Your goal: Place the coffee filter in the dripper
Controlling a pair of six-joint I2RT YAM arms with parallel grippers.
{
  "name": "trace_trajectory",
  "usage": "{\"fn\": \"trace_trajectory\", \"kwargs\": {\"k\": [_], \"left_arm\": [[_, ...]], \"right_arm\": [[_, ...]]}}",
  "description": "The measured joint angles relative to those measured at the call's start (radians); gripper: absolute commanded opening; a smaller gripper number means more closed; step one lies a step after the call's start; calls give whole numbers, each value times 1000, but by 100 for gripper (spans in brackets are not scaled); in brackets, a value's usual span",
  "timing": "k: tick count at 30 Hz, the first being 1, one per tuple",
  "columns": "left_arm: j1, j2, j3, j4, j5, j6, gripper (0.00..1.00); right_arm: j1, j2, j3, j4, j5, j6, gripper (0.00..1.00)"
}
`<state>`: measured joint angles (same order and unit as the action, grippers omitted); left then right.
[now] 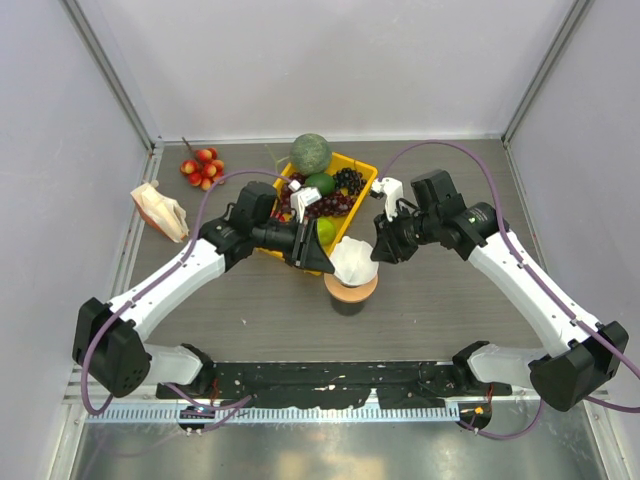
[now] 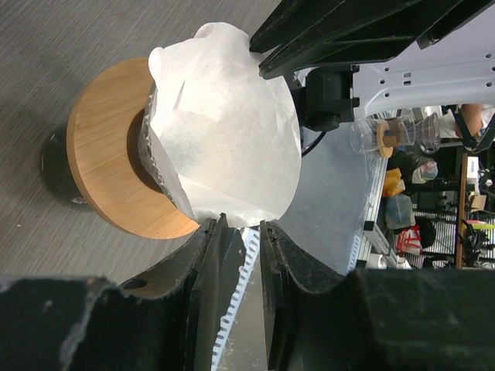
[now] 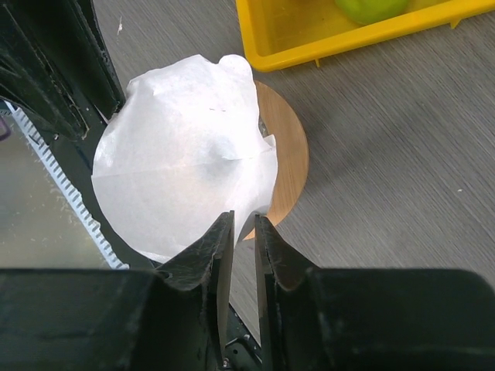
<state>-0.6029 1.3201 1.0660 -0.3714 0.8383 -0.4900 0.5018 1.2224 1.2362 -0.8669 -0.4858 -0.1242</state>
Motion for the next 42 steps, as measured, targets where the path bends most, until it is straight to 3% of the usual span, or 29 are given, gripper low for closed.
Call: {"fn": "trace_trajectory", "kwargs": {"k": [3, 7, 15, 18, 21, 24, 29, 33, 37, 42], "left_arm": [[0, 0, -3, -4, 0, 5, 40], [0, -7, -3, -18, 1, 30, 63], [0, -128, 80, -116, -1, 118, 83], [3, -173, 143, -164, -8, 173, 98], [24, -220, 199, -222, -17, 224, 99], [86, -258, 256, -280, -28, 257, 99], [284, -289, 388, -415, -57, 307, 99], [406, -276, 457, -597, -166, 394, 99], [449, -311, 338, -698, -325, 458, 99], [457, -441, 116, -740, -483, 492, 99]], "right_arm": [[0, 0, 0, -1, -6, 0, 31], [0, -2, 3, -8, -13, 0, 42], [0, -96, 71, -51, -35, -8, 68], [0, -158, 107, -56, -41, -16, 87], [0, -219, 134, -55, -39, -25, 99], [0, -273, 140, -53, -11, -26, 96], [-12, -360, 134, -40, 116, -12, 95], [-149, -446, 85, -15, 212, 31, 95], [-250, -524, -4, 0, 300, 56, 96], [-293, -555, -127, -5, 362, 80, 95]]}}
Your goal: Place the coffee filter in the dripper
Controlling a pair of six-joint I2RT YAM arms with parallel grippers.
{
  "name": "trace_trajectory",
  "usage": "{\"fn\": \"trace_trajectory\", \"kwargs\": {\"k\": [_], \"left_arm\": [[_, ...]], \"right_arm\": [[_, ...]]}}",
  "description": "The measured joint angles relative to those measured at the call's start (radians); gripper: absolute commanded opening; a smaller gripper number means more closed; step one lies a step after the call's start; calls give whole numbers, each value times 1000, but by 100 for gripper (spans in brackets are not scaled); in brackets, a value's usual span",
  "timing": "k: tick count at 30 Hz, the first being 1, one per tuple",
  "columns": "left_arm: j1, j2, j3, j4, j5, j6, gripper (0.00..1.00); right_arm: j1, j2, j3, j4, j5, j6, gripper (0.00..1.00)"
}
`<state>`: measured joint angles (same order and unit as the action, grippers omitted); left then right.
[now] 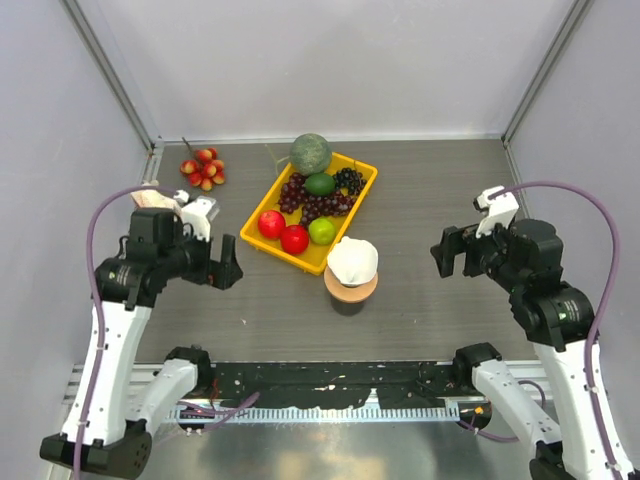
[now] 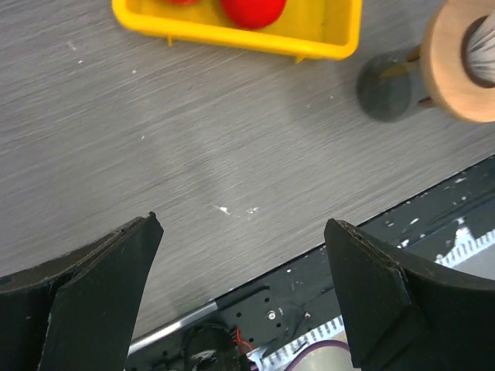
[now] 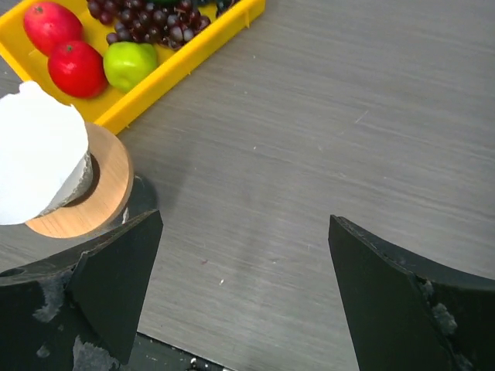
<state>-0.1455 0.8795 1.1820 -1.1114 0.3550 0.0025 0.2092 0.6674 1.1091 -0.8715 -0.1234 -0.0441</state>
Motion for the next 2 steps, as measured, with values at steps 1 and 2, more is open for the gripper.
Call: {"fn": "trace_trajectory", "kwargs": {"k": [1, 2], "left_arm": [[0, -19, -18, -4, -16, 2, 99], [0, -38, -33, -5, -34, 2, 99]], "right_arm": [[-4, 0, -13, -5, 0, 6, 95], [-5, 1, -20, -10, -1, 10, 95]]}}
